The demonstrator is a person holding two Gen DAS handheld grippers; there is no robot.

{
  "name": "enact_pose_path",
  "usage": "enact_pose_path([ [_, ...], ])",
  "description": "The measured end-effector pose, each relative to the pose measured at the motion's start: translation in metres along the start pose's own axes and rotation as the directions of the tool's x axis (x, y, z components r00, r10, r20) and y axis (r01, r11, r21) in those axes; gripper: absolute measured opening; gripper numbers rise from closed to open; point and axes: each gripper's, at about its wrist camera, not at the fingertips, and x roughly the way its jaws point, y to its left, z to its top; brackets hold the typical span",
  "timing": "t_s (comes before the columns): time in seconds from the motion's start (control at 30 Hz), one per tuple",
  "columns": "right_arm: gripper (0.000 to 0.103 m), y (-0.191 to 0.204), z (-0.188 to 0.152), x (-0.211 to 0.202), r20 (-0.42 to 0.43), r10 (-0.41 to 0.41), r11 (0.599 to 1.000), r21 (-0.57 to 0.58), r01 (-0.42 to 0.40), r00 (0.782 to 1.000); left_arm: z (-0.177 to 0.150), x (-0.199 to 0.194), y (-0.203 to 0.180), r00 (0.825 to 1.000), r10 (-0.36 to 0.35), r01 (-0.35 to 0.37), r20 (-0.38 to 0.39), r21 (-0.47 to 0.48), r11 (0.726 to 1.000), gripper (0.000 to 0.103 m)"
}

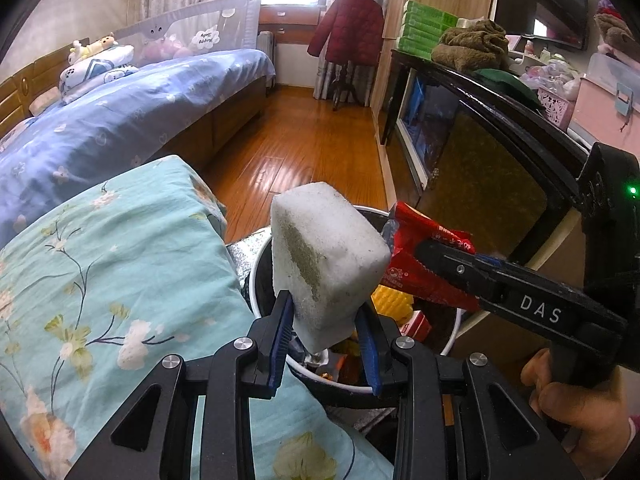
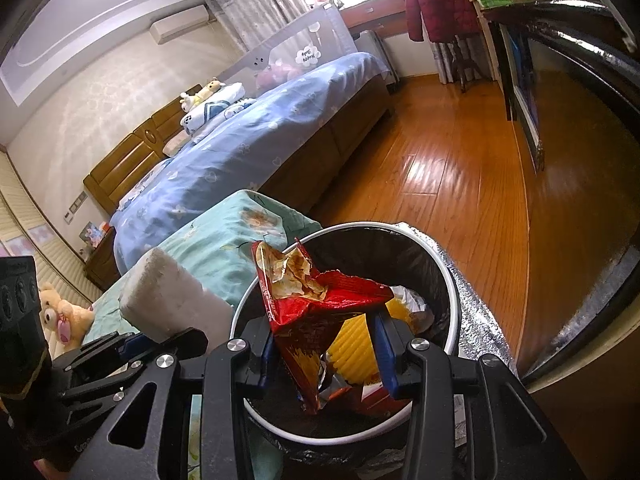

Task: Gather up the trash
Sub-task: 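Lower the foam block with the left tool while the right tool lowers the chip bag over the bin, then open the left tool over the bin while the right tool opens, dropping the chip bag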

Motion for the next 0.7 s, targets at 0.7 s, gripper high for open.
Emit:
enact_pose_path([
  [0.7,0.042,-0.0102,0.004,0.0074,-0.022,0.001,1.0,0.024,-0.001,1.0,0.0058,0.0094,-0.0033,1.0,-0.005,0.005,-0.016,0.015,1.0,0.031],
])
